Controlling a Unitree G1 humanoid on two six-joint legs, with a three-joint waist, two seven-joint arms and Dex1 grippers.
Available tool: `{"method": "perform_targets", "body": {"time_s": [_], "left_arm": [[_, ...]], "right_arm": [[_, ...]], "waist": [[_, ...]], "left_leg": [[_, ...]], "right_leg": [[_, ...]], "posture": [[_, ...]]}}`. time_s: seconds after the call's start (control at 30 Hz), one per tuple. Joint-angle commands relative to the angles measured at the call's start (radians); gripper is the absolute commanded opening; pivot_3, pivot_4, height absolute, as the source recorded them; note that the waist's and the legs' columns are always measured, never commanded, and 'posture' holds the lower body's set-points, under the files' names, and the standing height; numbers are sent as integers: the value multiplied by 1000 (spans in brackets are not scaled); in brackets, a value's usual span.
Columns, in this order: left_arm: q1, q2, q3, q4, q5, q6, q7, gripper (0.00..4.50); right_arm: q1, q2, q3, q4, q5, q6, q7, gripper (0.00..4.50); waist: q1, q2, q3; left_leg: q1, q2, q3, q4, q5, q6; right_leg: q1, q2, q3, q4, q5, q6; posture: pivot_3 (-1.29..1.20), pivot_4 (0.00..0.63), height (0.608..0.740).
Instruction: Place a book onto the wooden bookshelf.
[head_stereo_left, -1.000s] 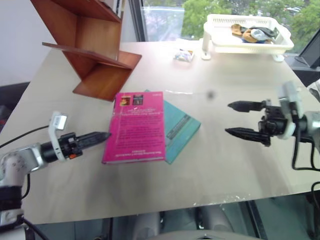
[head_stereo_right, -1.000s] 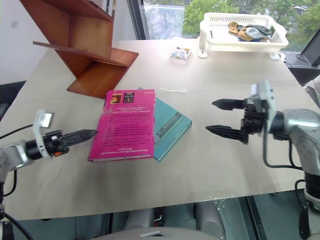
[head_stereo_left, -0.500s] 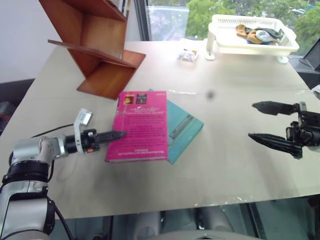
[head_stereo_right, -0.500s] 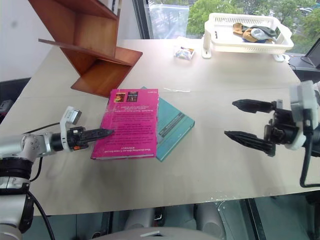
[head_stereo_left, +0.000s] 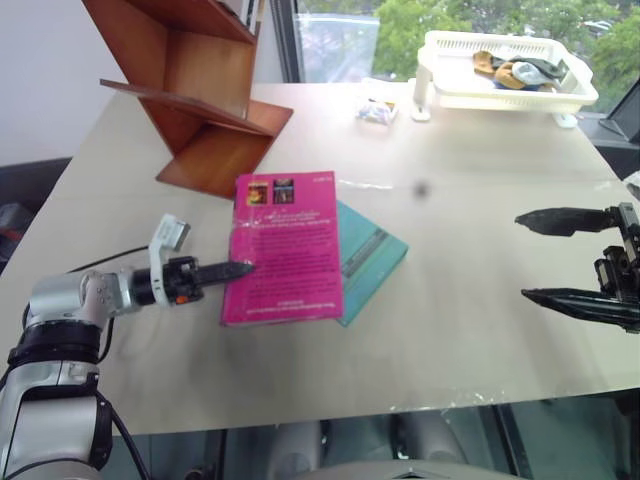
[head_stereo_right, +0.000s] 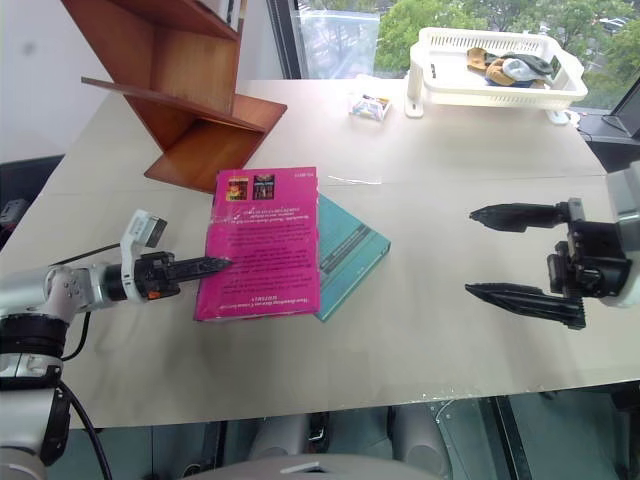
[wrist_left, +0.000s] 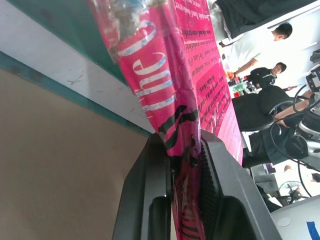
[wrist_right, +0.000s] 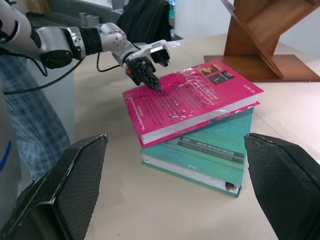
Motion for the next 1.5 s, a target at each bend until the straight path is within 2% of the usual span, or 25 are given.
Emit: {"method": "perform_targets", "body": {"time_s": [0.03, 0.1, 0.23, 0.33, 0.47, 0.53, 0.63, 0.87, 1.17, 1.3, 1.5], "left_arm": [[4, 10, 112, -205, -16, -70, 110, 215], [17, 32, 177, -325, -79, -41, 107, 215], [1, 61, 243, -478, -64, -128, 172, 215], [-90, 73, 238, -563, -43, -194, 229, 215], [-294, -16, 235, -548, 25, -383, 371, 215], [-363, -12, 169, -484, 233, -668, 433, 215], [-425, 41, 85, -352, 459, -1010, 447, 215], [-594, 130, -16, -16, 696, -1487, 481, 215], [-824, 208, -138, 320, 871, -1730, 476, 215], [-914, 229, -234, 476, 1000, -1810, 485, 215], [-1029, 240, -386, 644, 1273, -1849, 741, 215]], "right_arm": [[-23, -14, -1, 33, -9, -35, 23, 4500], [-33, -15, 7, 55, -20, -46, 32, 4500], [-52, -26, 0, 124, -45, -71, 59, 4500], [-77, -31, -16, 194, -47, -79, 77, 4500], [-130, -32, -25, 264, -34, -77, 75, 4500], [-159, -29, -29, 298, -28, -76, 76, 4500], [-182, -32, -23, 335, -43, -85, 87, 4500], [-204, -23, -20, 360, -60, -100, 94, 4500], [-174, -12, -44, 339, -61, -107, 82, 4500], [-177, -10, -43, 347, -66, -117, 80, 4500], [-158, 1, -54, 327, -60, -124, 64, 4500]], "waist": [[3, 0, 0], [3, -2, 1], [-1, -2, 2], [-1, -3, 2], [15, -4, 4], [17, -4, 4], [17, -4, 3], [22, -4, 4], [20, -4, 4], [21, -3, 5], [24, -6, 6]], "left_leg": [[0, 0, 0, 0, 0, 0], [-1, 0, -1, 1, 0, 0], [0, 0, -1, 1, 0, 0], [0, 0, -1, 1, 0, 0], [-1, -1, -1, 3, 0, 0], [0, -1, 0, 4, 0, 0], [1, 0, 6, 3, 2, -4], [-1, 1, 9, 3, 3, -4], [-2, 1, 9, 3, 2, -3], [-1, 1, 9, 3, 0, 0], [-2, 1, 9, 4, 0, 0]], "right_leg": [[0, 0, 0, 0, 0, 0], [0, 0, -1, 1, 0, 0], [0, 0, 0, 1, 0, 0], [0, 0, 0, 1, 0, 0], [1, 1, -1, 2, 0, 0], [1, 2, 1, 2, 0, 1], [1, 4, 3, 1, 0, 0], [-1, 4, 4, -2, 0, 1], [-1, 4, 3, -2, 0, 1], [-1, 5, 4, -1, 0, 1], [-1, 4, 3, -1, 0, 1]], "posture": [[0, 150, 740], [0, 150, 740], [0, 150, 740], [0, 150, 740], [0, 150, 740], [0, 150, 740], [0, 150, 740], [0, 150, 740], [0, 150, 740], [0, 150, 740], [0, 150, 740]]}}
